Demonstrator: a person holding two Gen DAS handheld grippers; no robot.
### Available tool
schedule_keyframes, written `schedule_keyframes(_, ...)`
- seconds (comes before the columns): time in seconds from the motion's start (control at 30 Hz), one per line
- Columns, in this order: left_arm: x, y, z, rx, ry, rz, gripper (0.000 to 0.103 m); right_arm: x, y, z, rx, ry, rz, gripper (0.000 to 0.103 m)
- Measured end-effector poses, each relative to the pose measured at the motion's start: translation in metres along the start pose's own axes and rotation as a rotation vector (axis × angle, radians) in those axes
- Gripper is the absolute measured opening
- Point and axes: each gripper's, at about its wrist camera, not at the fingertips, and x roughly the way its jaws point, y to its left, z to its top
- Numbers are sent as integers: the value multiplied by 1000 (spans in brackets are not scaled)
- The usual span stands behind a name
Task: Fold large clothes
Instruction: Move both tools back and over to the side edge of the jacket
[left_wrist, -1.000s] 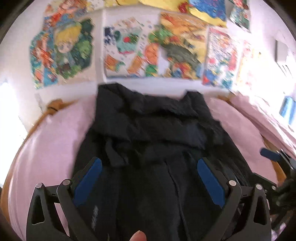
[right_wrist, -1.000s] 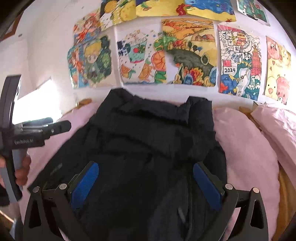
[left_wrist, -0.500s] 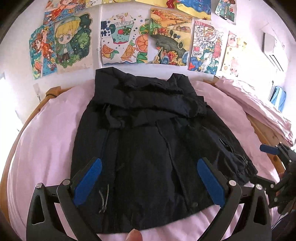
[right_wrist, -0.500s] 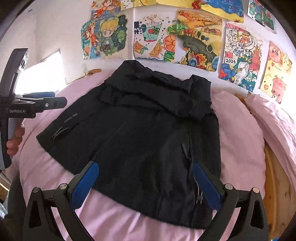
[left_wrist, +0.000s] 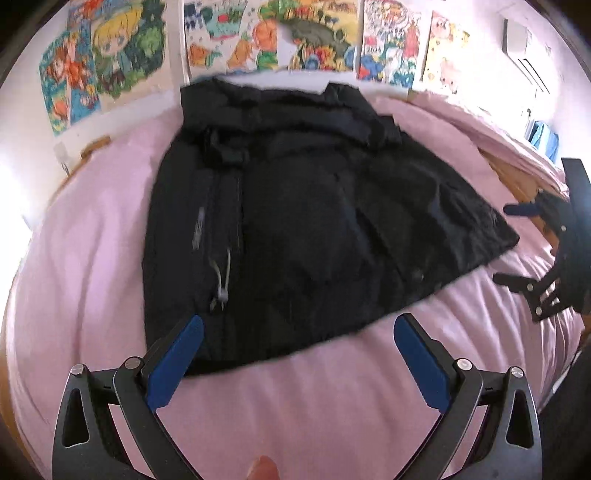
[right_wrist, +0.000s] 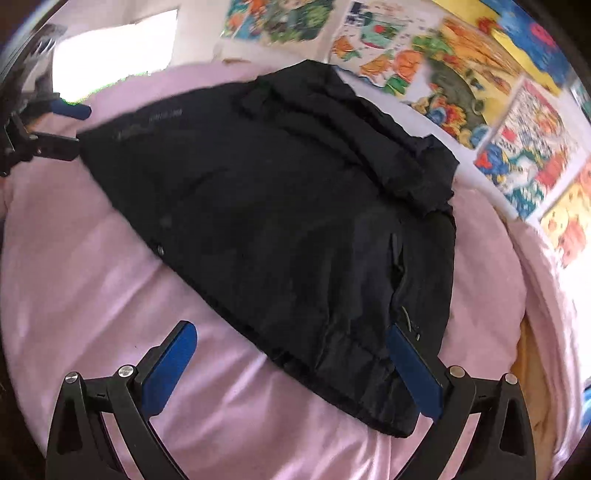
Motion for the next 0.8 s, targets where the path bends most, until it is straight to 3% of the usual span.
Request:
schedule_keyframes(0.23, 21, 9, -24, 131, 25, 124, 101, 27, 20, -12, -174, 98, -131, 103)
schedule_keyframes(0.37, 33, 12, -33, 198, 21, 225, 101, 37, 21, -16, -167, 103, -167, 103)
schedule_keyframes(0.57, 41, 5, -51, 338, 0, 280, 102, 45, 16, -17, -167, 104, -215, 103)
schedule_keyframes(0.8, 51, 13, -43, 336, -2, 329, 102, 50, 6, -17, -144, 118, -267, 103)
